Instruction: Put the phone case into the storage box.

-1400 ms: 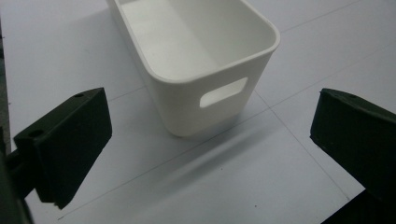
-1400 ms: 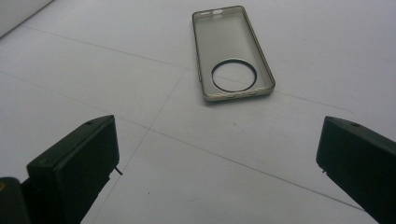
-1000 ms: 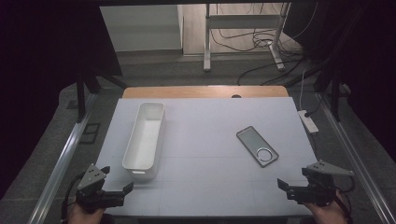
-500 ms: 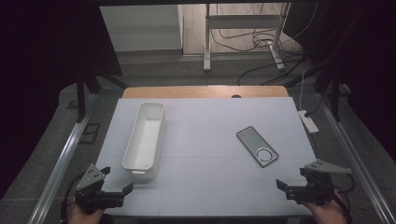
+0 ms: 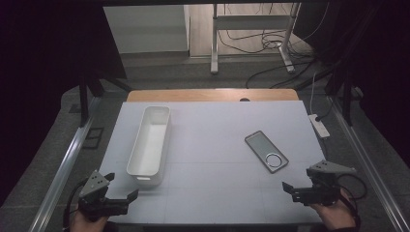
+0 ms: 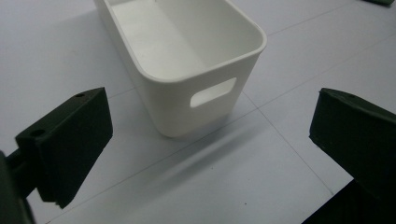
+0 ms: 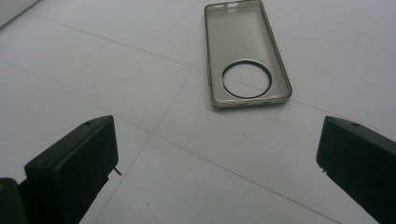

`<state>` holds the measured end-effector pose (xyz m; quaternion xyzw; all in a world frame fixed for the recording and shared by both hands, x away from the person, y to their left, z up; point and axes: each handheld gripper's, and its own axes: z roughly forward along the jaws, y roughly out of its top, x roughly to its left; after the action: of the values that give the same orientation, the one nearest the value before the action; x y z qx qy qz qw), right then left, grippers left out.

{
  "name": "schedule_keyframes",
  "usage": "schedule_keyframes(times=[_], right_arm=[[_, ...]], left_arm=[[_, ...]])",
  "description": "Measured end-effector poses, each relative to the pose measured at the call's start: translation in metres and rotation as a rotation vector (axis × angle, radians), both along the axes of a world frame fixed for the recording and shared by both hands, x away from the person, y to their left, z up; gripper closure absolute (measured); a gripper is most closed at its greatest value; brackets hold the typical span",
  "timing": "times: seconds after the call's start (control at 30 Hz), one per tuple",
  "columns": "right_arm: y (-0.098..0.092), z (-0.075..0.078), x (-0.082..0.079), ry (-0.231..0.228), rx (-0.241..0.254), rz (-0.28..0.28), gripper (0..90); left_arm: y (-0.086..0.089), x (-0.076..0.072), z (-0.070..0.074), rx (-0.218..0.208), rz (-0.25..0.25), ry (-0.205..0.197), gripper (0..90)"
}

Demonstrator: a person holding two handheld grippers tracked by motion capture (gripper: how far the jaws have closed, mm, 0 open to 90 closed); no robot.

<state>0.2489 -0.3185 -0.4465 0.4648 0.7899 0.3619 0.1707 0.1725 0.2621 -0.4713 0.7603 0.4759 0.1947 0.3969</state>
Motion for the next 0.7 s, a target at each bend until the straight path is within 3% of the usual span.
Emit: schedule_keyframes(times=[0.4,0.7], right_arm=[[0.007,0.0,0.013,0.004,-0.013,0.052,0.0],[0.012,0.001,0.028,0.001,-0.008,0.054,0.0]], left_arm=[[-0.001,0.0,0.0,0.001,-0.002,0.001,0.4],[-0.001,0.0,0.0,0.005,-0.003,-0.001,0.4]])
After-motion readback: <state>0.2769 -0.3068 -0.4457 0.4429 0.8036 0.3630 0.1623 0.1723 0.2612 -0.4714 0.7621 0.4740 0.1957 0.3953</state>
